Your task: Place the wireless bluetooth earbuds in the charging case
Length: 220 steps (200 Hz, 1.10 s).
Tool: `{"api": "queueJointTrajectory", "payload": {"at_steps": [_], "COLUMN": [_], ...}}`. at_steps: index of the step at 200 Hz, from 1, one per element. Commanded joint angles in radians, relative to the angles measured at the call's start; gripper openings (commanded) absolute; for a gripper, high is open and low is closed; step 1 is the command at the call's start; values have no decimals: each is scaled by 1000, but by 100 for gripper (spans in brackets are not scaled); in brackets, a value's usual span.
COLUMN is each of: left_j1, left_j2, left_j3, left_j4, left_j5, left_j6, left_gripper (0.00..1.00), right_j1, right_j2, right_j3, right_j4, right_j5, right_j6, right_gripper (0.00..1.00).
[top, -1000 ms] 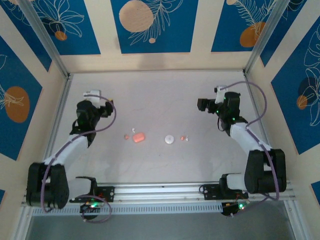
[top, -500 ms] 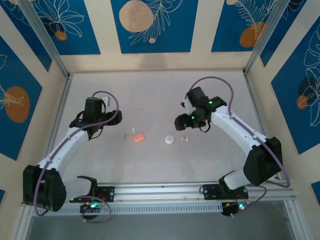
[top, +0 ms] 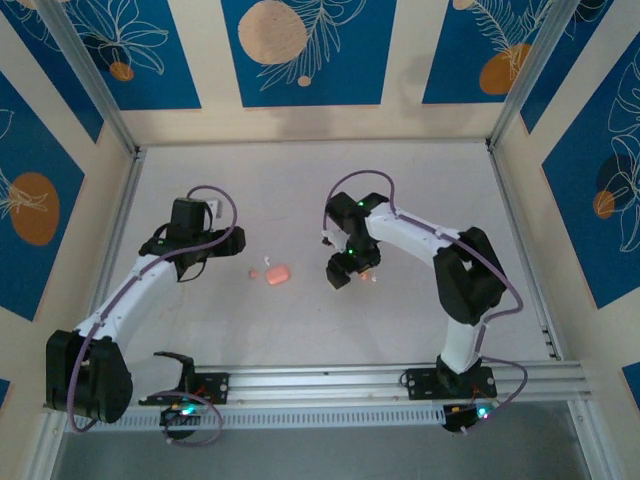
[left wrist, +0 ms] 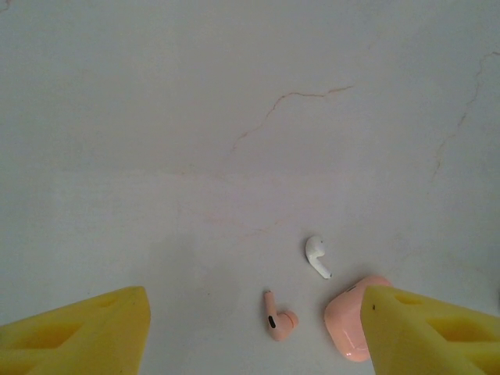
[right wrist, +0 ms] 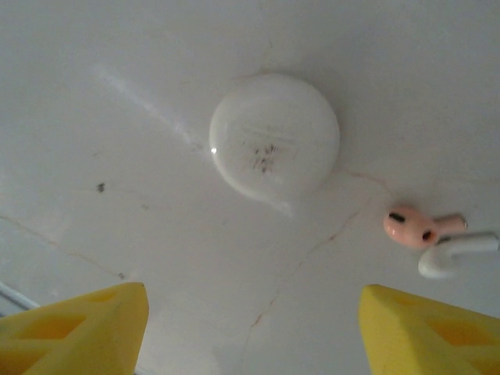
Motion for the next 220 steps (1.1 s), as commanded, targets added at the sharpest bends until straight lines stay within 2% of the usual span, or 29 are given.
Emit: {"api": "queueJointTrajectory", "payload": {"at_steps": [1, 31, 81, 220], "left_j1": [-3, -4, -4, -4], "left_j2": [-18, -12, -8, -27], "left_j3": [2, 8, 31, 42], "left_j4": [-17, -15, -41, -64], "left_j5": [17, 24, 18, 26], "left_j6": [-16, -18, -14, -9], "left_gripper": [71, 71, 71, 71], "right_j1": [7, 14, 19, 49], "right_j2": [42, 107, 162, 213], "right_j3": [55, 81, 104, 86], "right_j4": [-8, 18, 38, 53], "right_j5": [23, 63, 60, 41], "right_j6": [-55, -70, -91, -69], "right_gripper": [72, 72, 77, 62]}}
